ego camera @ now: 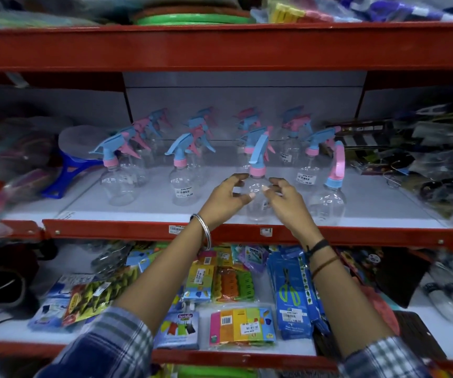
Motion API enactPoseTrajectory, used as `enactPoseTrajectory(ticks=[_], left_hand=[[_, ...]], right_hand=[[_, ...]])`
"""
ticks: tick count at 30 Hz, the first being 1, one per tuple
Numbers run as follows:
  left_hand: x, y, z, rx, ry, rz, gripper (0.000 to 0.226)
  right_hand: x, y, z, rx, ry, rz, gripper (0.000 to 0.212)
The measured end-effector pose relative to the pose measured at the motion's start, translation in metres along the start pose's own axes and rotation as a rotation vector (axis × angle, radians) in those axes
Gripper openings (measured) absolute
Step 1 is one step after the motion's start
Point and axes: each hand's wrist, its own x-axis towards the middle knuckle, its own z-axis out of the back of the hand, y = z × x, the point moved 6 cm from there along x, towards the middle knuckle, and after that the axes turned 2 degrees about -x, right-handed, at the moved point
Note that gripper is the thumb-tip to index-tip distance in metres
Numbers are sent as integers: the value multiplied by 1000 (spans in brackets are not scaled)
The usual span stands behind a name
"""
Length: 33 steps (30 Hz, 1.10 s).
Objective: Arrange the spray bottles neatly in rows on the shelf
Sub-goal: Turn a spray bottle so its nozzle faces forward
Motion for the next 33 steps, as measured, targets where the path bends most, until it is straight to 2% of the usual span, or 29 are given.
enactPoseTrajectory(ticks=[12,14,16,18,20,23,26,29,33], left_hand=[[-22,3,-2,-2,-10,27,51],[-26,7,0,-16,-20,36,49],[-31,11,6,-20,-70,30,46],[-38,15,20,-48,-185,-2,38],[-47,19,44,-74,-348,-65,28],[-54,29,87,-85,-551,-106,21],[-46,44,121,-71,-622,-59,28],[-23,64,143,-25,-555,26,43],[4,88,146,-6,-305,154,61]], right_hand=[[-25,-1,-6,-69,30,-1,45],[-29,-3,-5,-93,-40,4,45],[-41,1,-4,-88,-181,50,43],[-59,14,-3,-60,-338,160,33],[-75,34,-11,-40,-407,283,22],[-78,61,-41,-3,-326,400,13],[-57,77,-82,12,-166,394,14],[-20,78,-121,51,-54,233,26],[23,66,-149,223,13,-52,35]])
